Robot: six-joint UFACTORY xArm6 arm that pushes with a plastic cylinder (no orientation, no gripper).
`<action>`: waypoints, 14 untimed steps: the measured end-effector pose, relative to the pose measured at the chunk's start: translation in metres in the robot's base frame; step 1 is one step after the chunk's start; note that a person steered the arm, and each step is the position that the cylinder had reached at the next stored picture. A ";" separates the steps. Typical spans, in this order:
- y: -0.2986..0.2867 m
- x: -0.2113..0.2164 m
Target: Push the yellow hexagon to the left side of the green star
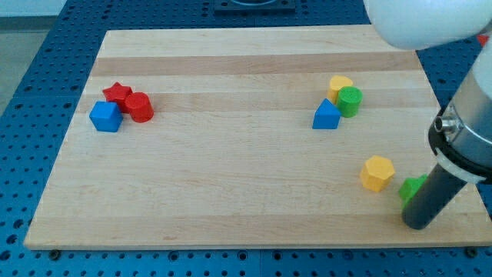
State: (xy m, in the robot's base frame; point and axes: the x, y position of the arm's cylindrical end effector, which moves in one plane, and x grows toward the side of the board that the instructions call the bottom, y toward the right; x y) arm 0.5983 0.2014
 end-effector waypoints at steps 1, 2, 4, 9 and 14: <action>0.005 0.000; -0.002 0.009; -0.061 0.004; -0.066 -0.091; -0.044 -0.080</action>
State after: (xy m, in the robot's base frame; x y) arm 0.5183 0.1572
